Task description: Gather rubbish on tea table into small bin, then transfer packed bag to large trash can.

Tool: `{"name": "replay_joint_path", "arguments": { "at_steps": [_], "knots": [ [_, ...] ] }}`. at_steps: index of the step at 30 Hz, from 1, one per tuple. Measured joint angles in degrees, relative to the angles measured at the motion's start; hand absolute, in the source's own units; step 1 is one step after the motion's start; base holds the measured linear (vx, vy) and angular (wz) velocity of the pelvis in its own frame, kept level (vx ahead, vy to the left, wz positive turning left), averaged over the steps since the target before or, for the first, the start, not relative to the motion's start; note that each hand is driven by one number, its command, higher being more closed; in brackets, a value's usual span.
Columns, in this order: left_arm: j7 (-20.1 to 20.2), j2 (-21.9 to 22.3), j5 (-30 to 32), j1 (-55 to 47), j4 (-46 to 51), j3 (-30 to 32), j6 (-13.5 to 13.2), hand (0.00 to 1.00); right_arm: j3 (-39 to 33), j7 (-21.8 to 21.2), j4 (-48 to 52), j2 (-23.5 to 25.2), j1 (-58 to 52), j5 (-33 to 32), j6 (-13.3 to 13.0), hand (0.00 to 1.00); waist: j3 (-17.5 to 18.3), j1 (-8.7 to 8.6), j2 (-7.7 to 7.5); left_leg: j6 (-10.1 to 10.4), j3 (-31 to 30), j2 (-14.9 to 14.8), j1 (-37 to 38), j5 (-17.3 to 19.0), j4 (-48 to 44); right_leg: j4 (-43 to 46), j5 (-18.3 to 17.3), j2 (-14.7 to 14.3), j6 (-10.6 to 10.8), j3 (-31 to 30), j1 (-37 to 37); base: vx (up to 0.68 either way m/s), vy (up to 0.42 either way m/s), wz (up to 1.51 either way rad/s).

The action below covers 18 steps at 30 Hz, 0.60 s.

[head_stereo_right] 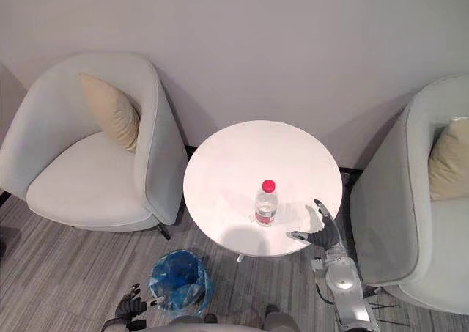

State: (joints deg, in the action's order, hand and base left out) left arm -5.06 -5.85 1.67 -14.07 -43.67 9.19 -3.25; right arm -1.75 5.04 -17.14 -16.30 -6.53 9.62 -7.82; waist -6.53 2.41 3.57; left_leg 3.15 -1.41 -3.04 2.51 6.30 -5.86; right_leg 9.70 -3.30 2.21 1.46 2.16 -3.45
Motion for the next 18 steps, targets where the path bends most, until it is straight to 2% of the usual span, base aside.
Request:
{"name": "replay_joint_path", "arguments": {
  "at_steps": [9, 12, 14, 18],
  "knots": [
    [0.01, -0.14, 0.0, -0.35, -0.96, -0.13, -0.49, 0.0, 4.12, 0.25, -7.15, -0.41, 6.15, 0.24, 0.62, 0.0, -0.14, 0.18, 0.58, -0.23, -3.55, 0.78, -1.28, -1.65, 1.06, -2.61, 1.33, 0.92, 0.11, 3.33, 1.14, -0.04, -0.005, 0.21],
    [0.0, -0.14, -0.01, -0.62, -1.2, -0.17, -0.49, 0.0, 5.1, 1.15, -9.02, -0.4, 8.73, 0.25, 0.8, 0.0, -0.55, 0.52, 1.19, -0.33, -4.81, 1.11, -1.91, -2.03, 1.14, -2.99, 1.48, 1.24, 0.21, 4.51, 1.25, -0.01, -0.007, 0.2],
    [-0.01, -0.14, -0.02, -0.6, -1.37, -0.37, -0.5, 0.0, 5.05, 2.52, -11.14, -0.46, 10.83, 0.1, 1.03, 0.0, -0.83, 1.53, 1.63, -0.32, -5.37, 1.27, -2.25, -2.17, 1.11, -3.06, 1.48, 1.43, 0.21, 5.15, 1.24, -0.01, -0.006, 0.2],
    [-0.04, -0.12, -0.04, -0.57, -1.42, -1.24, -0.98, 0.0, 5.11, 4.04, -14.92, -0.39, 16.31, -0.04, 1.75, 0.0, -2.3, 1.67, 2.22, -0.21, -7.96, 1.8, -3.95, -2.87, 0.97, -3.62, 1.53, 1.9, 0.25, 7.54, 1.13, -0.01, -0.009, 0.29]
  ]
}}
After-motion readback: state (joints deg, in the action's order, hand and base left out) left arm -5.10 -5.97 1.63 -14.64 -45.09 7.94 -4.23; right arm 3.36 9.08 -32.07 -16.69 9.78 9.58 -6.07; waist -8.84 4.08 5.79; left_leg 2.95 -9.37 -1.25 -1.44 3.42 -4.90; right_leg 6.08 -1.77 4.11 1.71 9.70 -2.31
